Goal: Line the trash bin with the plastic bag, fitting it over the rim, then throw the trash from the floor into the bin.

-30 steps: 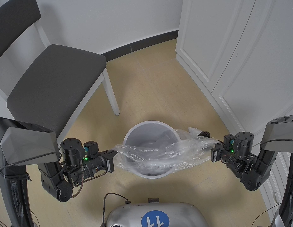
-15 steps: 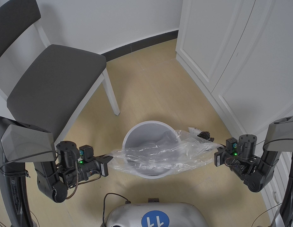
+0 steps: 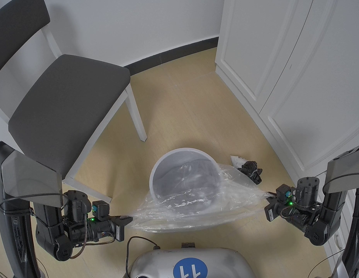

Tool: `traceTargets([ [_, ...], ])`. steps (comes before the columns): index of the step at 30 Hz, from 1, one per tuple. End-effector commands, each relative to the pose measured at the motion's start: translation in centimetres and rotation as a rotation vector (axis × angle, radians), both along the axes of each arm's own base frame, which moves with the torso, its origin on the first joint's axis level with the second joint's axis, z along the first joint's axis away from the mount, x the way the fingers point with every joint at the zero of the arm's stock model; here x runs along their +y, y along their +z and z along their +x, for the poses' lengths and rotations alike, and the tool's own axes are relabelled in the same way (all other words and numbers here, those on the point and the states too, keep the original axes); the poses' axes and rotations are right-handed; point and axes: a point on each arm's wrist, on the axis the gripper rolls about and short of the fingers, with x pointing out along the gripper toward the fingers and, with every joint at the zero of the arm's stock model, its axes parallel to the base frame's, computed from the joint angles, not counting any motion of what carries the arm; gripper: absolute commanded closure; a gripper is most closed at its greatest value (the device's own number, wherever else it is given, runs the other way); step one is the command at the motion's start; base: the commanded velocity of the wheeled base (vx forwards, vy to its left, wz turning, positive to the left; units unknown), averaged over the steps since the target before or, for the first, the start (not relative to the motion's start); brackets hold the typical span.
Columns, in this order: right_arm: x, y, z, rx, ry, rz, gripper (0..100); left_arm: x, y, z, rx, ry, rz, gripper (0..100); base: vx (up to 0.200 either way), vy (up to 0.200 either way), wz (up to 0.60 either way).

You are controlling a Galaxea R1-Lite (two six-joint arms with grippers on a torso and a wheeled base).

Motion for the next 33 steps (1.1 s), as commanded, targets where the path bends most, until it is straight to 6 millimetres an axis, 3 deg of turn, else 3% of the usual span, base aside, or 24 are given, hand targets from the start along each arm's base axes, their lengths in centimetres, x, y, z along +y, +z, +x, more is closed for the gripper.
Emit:
traceTargets([
  [1,-0.2,-1.3,-1.0,0.062,0.019,-0.043,100,-0.3,-0.9,-1.0,0.057,-0.032,0.012,100,0.0,0.0,0.0],
  [6,-0.2,-1.5,-1.3,0.077,0.028,-0.051,100,-0.2,-0.9,-1.6,0.078,-0.055,0.01,100,0.0,0.0,0.0],
  [16,0.3,-2.8,-1.9,0.131,0.084,-0.096,100,-0.2,-2.9,-1.9,0.099,-0.116,0.097,100,0.0,0.0,0.0],
  [25,1.5,-4.5,0.1,0.111,0.046,-0.105,100,-1.0,-4.0,1.0,0.03,-0.077,0.091,100,0.0,0.0,0.0],
  [28,2.7,-4.7,1.6,0.063,-0.018,-0.045,100,-1.2,-3.5,2.6,-0.023,-0.027,0.069,100,0.0,0.0,0.0],
  [33,4.5,-3.8,2.5,0.003,-0.035,0.053,100,0.2,-2.2,3.0,-0.048,0.031,0.046,100,0.0,0.0,0.0],
])
